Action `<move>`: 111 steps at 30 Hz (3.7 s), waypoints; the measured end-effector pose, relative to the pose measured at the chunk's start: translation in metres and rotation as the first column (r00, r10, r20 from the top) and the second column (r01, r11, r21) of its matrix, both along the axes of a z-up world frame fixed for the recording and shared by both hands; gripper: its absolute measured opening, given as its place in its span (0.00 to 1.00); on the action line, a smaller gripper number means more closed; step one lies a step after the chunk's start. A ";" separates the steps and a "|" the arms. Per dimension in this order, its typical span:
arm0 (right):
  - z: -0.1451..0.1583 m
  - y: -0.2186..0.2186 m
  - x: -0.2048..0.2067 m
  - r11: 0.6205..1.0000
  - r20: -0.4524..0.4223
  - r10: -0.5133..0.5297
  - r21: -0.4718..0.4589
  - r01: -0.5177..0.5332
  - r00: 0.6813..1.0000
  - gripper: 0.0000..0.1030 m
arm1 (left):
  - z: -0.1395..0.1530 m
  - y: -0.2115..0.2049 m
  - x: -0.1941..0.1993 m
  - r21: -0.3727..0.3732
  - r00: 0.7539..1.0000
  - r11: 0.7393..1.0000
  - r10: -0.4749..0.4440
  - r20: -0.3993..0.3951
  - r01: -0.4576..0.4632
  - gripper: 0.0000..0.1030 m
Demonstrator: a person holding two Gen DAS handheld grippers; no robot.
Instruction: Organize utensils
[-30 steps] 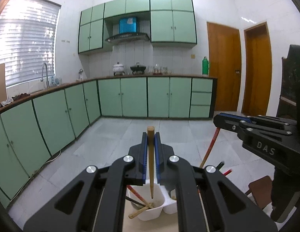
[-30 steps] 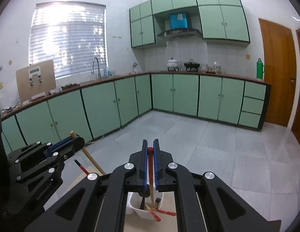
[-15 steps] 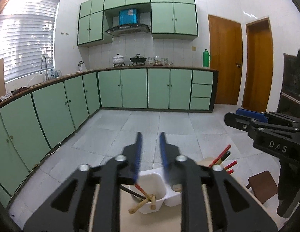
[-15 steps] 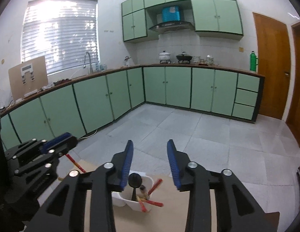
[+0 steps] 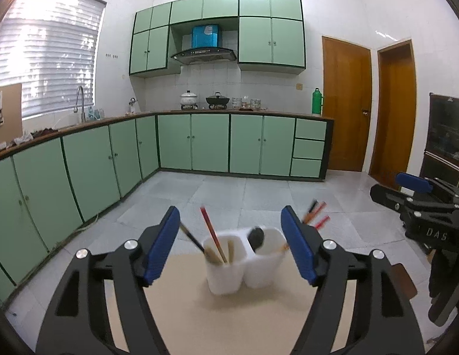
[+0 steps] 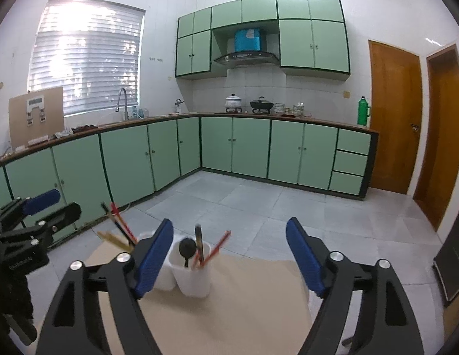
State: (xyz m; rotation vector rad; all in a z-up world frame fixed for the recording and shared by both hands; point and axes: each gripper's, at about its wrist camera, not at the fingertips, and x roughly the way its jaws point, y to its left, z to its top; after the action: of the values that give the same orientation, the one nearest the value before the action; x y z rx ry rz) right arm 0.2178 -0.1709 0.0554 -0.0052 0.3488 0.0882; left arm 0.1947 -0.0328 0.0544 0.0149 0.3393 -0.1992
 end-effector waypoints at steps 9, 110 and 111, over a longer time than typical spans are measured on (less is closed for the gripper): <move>-0.036 0.006 -0.047 0.998 -0.071 0.025 0.067 -0.020 0.997 0.94 | -0.032 0.009 -0.049 -0.024 0.997 1.000 0.005 -0.072 -0.007 0.87; -0.026 0.042 -0.121 0.992 -0.066 0.123 0.050 -0.120 0.990 0.94 | -0.021 0.030 -0.140 -0.024 0.998 0.998 0.051 -0.037 -0.052 0.88; -0.025 0.042 -0.121 0.992 -0.066 0.122 0.049 -0.119 0.990 0.94 | -0.021 0.030 -0.141 -0.024 0.998 0.998 0.051 -0.037 -0.052 0.88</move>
State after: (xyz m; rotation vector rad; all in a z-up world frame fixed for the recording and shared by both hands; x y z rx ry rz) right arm 0.0968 -0.1291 0.0299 0.0215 0.4149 0.2166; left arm 0.0541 -0.0025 0.0337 -0.0222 0.3728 -0.1526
